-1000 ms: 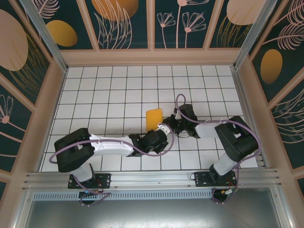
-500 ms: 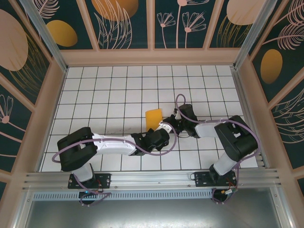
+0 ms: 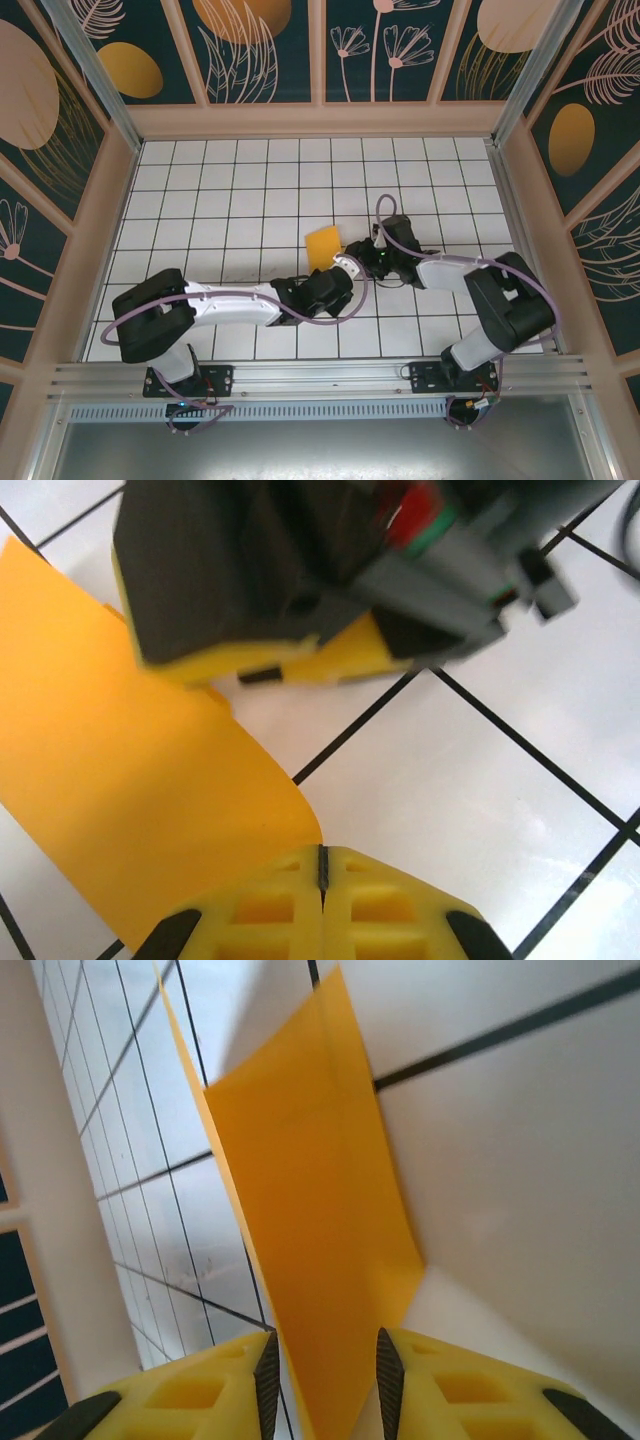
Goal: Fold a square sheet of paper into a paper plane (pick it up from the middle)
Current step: Third fold the triangle at the center of the table.
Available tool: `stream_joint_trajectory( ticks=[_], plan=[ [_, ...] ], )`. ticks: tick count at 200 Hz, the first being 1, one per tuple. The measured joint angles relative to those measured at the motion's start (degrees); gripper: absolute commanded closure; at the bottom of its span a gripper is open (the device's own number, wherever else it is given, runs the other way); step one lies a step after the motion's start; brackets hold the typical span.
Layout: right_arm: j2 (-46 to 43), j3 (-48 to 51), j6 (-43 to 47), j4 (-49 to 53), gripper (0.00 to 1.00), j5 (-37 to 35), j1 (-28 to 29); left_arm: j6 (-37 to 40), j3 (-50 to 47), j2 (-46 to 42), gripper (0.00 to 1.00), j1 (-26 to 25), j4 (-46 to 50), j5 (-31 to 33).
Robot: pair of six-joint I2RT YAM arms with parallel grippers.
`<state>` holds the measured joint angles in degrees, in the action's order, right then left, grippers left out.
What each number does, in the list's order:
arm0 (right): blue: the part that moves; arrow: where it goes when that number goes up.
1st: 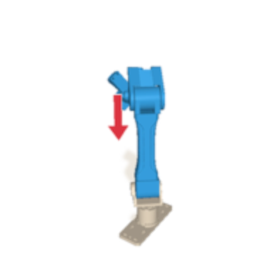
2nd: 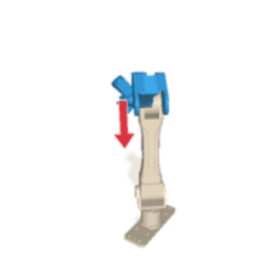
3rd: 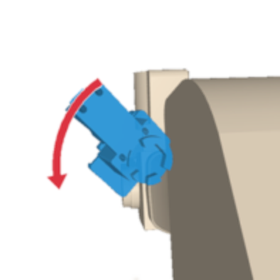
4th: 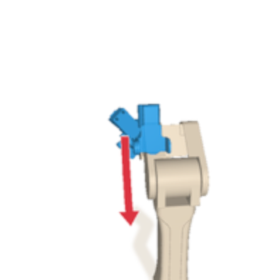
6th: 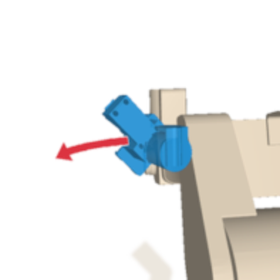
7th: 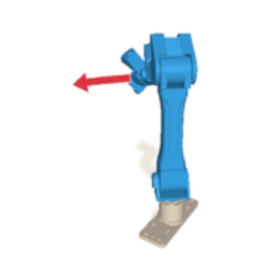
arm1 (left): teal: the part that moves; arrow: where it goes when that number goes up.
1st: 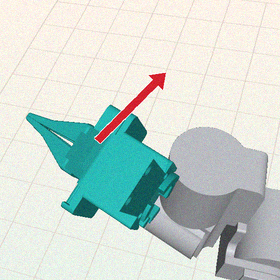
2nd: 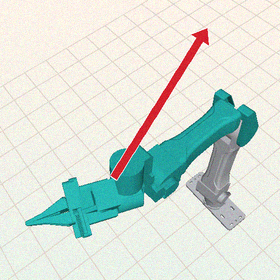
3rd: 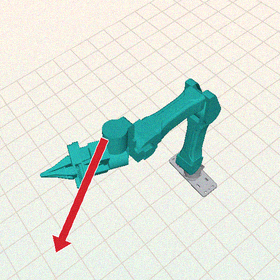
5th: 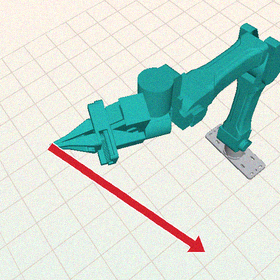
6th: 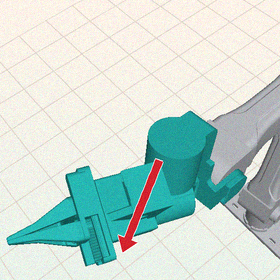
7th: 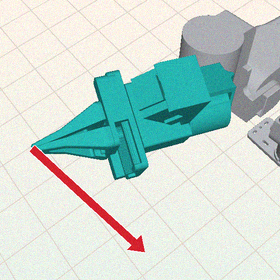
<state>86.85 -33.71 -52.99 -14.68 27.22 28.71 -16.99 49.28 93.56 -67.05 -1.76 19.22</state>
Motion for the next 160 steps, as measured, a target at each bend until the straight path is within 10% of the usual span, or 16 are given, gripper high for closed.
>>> stream_joint_trajectory(
  ticks=[81, 160],
  plan=[
    [0.9, -8.7, 9.6, 7.7, 0.9, -0.1, -1.9, -1.7, -4.0, -3.5, 1.0, 6.8, -3.2, -14.0],
    [16.6, -20.4, 16.9, 10.9, 0.9, 5.1, -1.2, -2.8, -5.2, -3.5, 1.0, 10.0, -4.5, -23.3]
  ],
)
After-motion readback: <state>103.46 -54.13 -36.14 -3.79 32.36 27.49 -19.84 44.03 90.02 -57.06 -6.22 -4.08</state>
